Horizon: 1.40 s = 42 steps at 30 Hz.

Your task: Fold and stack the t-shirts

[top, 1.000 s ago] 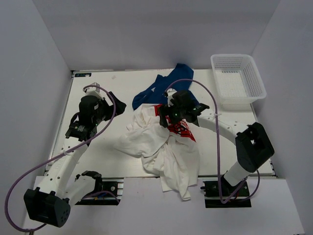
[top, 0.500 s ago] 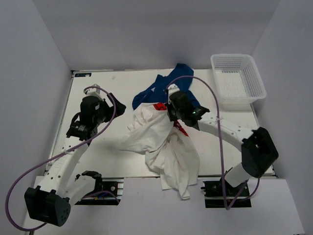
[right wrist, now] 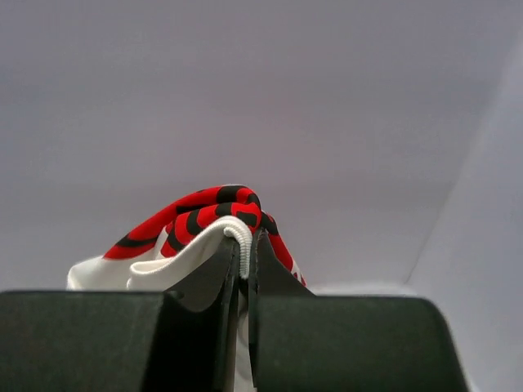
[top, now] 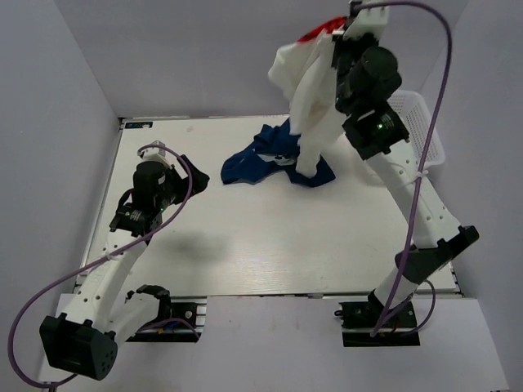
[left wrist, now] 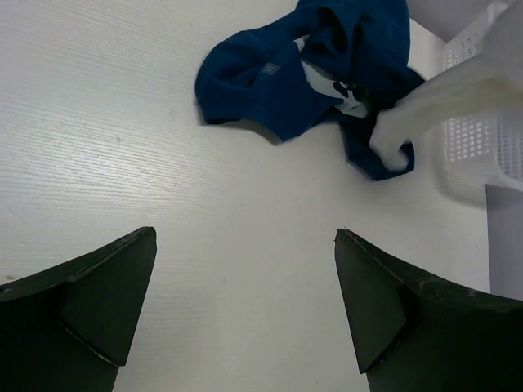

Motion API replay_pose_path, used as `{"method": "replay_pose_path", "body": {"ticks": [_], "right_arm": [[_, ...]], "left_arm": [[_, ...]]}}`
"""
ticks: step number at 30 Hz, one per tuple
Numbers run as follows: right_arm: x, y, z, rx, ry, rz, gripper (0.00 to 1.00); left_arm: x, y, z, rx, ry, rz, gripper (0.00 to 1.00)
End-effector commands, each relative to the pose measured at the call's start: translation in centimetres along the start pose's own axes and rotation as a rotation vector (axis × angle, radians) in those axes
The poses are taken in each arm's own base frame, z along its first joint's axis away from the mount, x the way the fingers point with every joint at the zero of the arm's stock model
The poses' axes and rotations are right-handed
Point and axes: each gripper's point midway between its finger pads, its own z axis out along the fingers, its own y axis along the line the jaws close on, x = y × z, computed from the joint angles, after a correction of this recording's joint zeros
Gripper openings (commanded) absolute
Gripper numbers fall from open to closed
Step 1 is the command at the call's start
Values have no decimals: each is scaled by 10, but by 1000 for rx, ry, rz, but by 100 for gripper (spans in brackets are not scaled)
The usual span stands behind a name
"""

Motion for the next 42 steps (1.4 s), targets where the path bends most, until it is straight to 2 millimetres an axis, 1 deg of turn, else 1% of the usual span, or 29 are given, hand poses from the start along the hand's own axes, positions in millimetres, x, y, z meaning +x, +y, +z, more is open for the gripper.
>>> {"method": "replay_pose_path", "body": {"ticks": [1,2,3,5,6,7,8,9,11,12,14,17,19,21,22,23,24,25,26,27,29,30,31,34,36,38,39,41,42], "right_arm": [[-103,-75,1,289,-269,20,0],[-110,-96,3,359,-286,-46,0],[-118,-100,13,400,-331,-37,0],[-120,-126,21,493,-357,-125,0],[-128,-135,20,526,-401,-111,0],[-124,-144,28,547,-406,-144,0],[-126,-160,29,574,-424,-127,0],[-123,-157,38,533,-423,-133,0],[-116,-178,48,540,-434,-104,0],[-118,-185,52,518,-451,-122,0],[-110,-193,60,490,-435,-86,0],[-107,-192,72,404,-436,-100,0],[-111,-194,73,369,-454,-88,0],[-111,-202,75,354,-455,-68,0],[-112,-188,76,259,-444,-49,0],[-111,-184,77,219,-439,-47,0],[-102,-171,79,149,-398,-3,0],[-112,-144,71,-12,-412,-12,0],[-112,-129,68,-85,-412,38,0],[-116,-104,61,-231,-426,21,0],[-132,-97,48,-285,-458,43,0],[-136,-82,40,-384,-458,98,0],[-143,-77,31,-416,-474,96,0],[-153,-64,17,-502,-499,105,0],[-163,-74,16,-450,-537,93,0],[-169,-93,22,-336,-565,92,0],[-179,-101,20,-289,-611,70,0],[-179,-129,30,-135,-630,77,0],[-189,-140,28,-72,-686,65,0]], "left_arm": [[-7,4,-1,-28,-20,-7,100],[-5,5,2,-34,-12,-7,100],[-4,6,4,-39,-5,-7,100],[-8,6,4,-50,-7,-7,100],[-9,7,4,-59,-13,-7,100],[-5,10,6,-71,3,-6,100],[-8,10,7,-78,-5,-6,100],[-8,10,7,-79,-5,-6,100],[-7,13,10,-98,6,-5,100],[-11,10,9,-91,-3,-6,100],[-6,13,15,-106,17,-5,100],[-4,15,18,-112,26,-5,100],[-4,15,21,-118,35,-5,100],[-5,14,22,-113,27,-5,100],[-5,15,25,-115,30,-5,100],[-5,15,28,-115,30,-5,100],[-4,13,28,-107,35,-5,100],[-2,15,30,-113,44,4,100],[-2,13,32,-107,51,4,100],[-2,13,32,-107,51,4,100],[-2,13,33,-112,58,4,100],[-2,13,33,-112,58,4,100],[-2,13,33,-112,58,4,100],[-1,12,32,-99,56,3,100],[-1,12,32,-99,56,3,100],[1,12,30,-92,62,3,100],[1,12,30,-92,62,3,100],[0,12,30,-99,56,-6,100],[-1,11,28,-94,48,-6,100]]}}
